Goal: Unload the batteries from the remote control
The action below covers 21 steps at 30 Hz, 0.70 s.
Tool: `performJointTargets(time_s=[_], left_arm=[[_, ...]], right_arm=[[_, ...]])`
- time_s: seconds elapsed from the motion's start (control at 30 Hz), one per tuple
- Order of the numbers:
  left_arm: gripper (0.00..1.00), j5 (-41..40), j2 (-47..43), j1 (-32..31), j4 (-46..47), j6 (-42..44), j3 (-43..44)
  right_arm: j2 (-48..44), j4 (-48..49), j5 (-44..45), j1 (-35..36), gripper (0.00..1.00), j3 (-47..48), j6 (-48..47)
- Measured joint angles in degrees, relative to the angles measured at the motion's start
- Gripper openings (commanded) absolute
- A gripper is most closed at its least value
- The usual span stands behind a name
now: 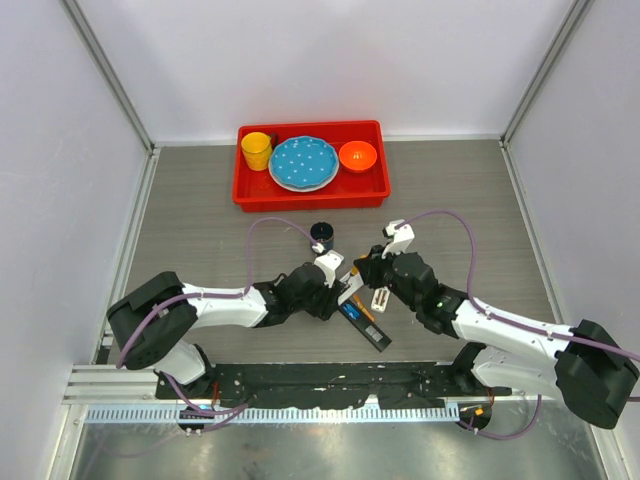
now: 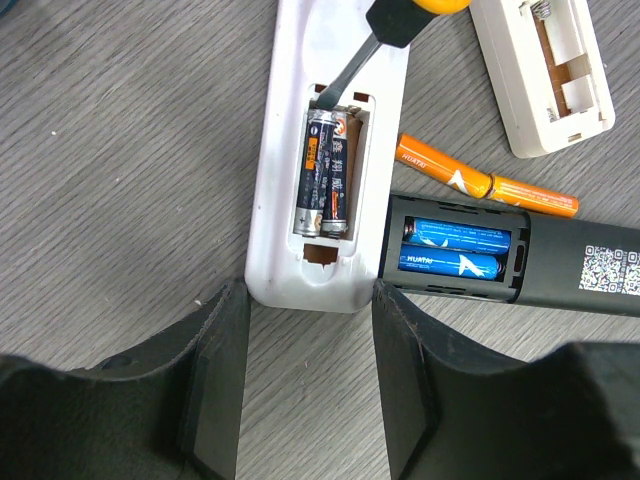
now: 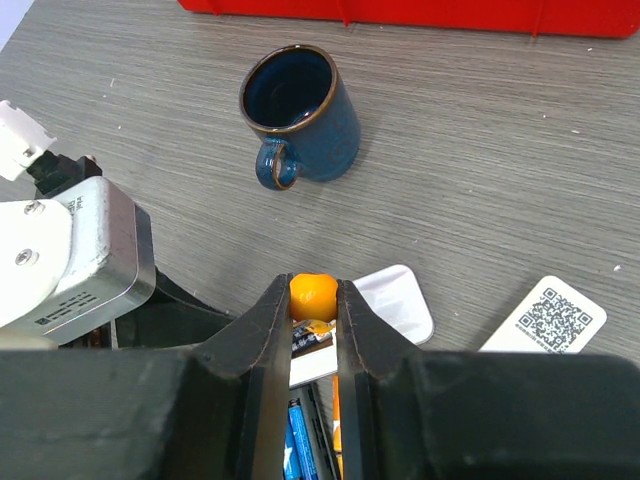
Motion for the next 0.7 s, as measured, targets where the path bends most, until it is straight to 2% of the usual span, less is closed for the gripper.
performJointTargets(time_s=[0.4, 0.7], left_arm=[[0.0, -0.3, 0.0, 0.0, 0.0, 0.0, 0.0], [0.0, -0.4, 0.0, 0.0, 0.0, -0.5, 0.0]], right_arm=[[-3.4, -0.4, -1.2, -0.1, 0.01, 0.4, 1.9], [-2.3, 1.6, -4.7, 0.3, 0.01, 1.0, 4.7]])
